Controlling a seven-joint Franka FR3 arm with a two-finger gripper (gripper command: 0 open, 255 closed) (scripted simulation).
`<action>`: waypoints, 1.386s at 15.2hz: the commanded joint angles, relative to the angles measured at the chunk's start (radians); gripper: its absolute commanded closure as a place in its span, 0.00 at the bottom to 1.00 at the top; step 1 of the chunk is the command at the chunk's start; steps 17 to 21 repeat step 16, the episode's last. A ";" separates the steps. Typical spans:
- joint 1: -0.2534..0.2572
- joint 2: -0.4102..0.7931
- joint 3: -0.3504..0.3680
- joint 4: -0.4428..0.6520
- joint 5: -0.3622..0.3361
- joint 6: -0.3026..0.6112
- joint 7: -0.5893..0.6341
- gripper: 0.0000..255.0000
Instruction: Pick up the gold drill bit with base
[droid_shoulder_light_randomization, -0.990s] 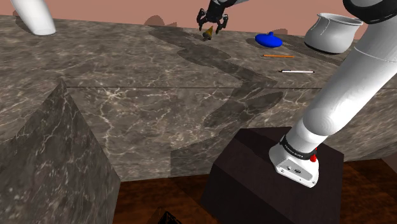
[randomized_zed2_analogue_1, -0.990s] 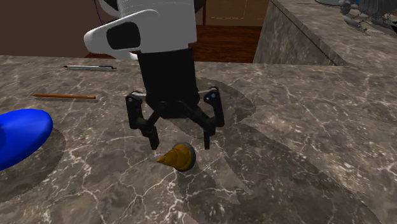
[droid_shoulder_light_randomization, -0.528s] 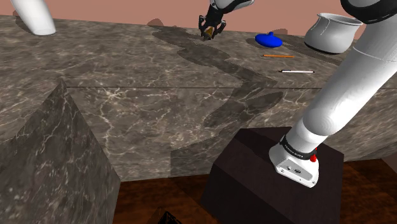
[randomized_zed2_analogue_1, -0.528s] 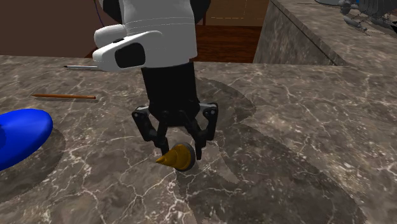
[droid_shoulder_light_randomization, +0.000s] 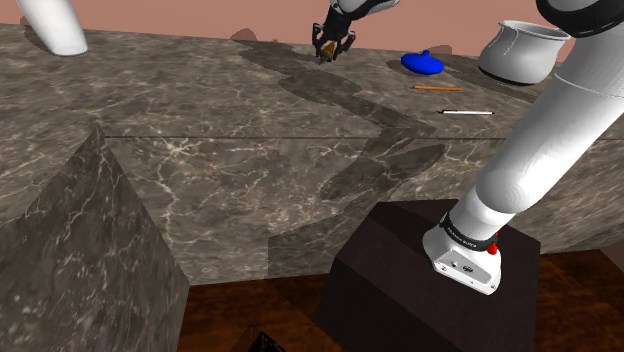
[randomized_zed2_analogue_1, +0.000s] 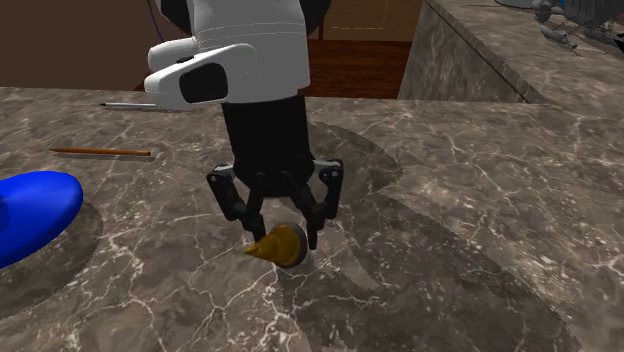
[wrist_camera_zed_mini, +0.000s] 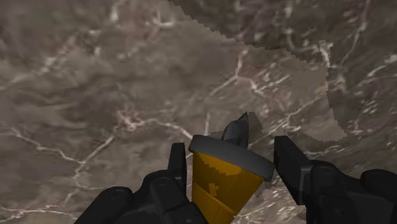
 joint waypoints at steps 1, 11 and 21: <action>0.000 -0.003 0.000 0.016 0.002 -0.019 -0.002 1.00; 0.002 -0.019 0.002 0.132 0.012 -0.150 -0.018 1.00; 0.002 -0.019 0.003 0.173 0.015 -0.192 -0.023 1.00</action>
